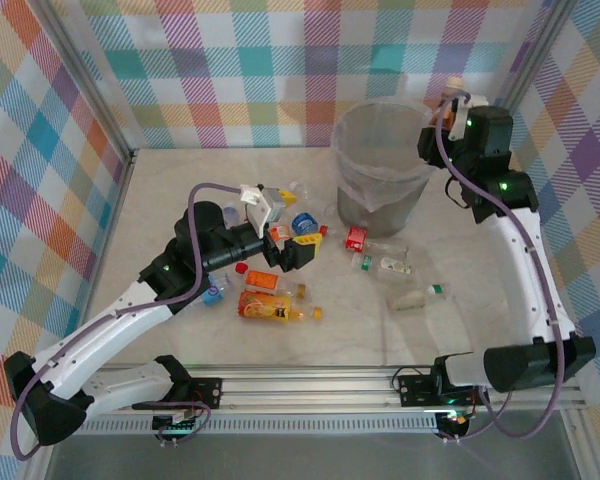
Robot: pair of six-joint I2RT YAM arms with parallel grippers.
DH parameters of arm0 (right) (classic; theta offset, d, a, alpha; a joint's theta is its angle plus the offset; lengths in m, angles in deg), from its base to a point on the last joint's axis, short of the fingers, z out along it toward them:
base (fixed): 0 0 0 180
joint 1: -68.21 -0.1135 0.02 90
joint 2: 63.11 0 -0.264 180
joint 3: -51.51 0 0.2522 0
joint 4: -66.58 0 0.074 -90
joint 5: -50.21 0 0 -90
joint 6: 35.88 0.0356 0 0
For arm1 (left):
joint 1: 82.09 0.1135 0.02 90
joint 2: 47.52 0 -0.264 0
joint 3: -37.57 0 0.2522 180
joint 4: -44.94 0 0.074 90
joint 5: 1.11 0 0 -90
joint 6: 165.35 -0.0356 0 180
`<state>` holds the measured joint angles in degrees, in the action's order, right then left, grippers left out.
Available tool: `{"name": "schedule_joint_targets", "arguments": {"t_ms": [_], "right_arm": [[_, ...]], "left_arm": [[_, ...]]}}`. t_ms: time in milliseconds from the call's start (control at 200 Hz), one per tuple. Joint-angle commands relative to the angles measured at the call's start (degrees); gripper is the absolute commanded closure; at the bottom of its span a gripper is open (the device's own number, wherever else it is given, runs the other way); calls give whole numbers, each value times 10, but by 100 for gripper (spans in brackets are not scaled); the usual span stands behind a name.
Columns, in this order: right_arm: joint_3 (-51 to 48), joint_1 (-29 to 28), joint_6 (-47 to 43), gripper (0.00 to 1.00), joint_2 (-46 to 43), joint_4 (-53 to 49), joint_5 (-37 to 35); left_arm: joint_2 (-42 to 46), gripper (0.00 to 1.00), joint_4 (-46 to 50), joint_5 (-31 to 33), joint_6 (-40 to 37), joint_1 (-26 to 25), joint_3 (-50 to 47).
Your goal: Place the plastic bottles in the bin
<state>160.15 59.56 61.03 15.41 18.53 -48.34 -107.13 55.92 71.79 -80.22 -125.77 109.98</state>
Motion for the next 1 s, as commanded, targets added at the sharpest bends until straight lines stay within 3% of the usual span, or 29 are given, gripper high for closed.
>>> {"name": "schedule_joint_targets", "arguments": {"t_ms": [0, 240, 380, 480, 995], "right_arm": [[62, -9, -51, 49, 44, -36, 86], [152, -16, -89, 49, 135, -84, 144], [218, -16, -114, 50, 196, -139, 162], [263, -16, -145, 51, 239, -181, 156], [363, -16, -202, 52, 376, -303, 134]], "left_arm": [[27, 0, -34, 79, 8, 4, -15], [32, 0, -18, 158, 25, 4, -17], [32, 0, -18, 101, -1, 3, -27], [23, 0, -11, 95, 0, 4, -26], [14, 0, -42, 172, 76, 4, -52]]}}
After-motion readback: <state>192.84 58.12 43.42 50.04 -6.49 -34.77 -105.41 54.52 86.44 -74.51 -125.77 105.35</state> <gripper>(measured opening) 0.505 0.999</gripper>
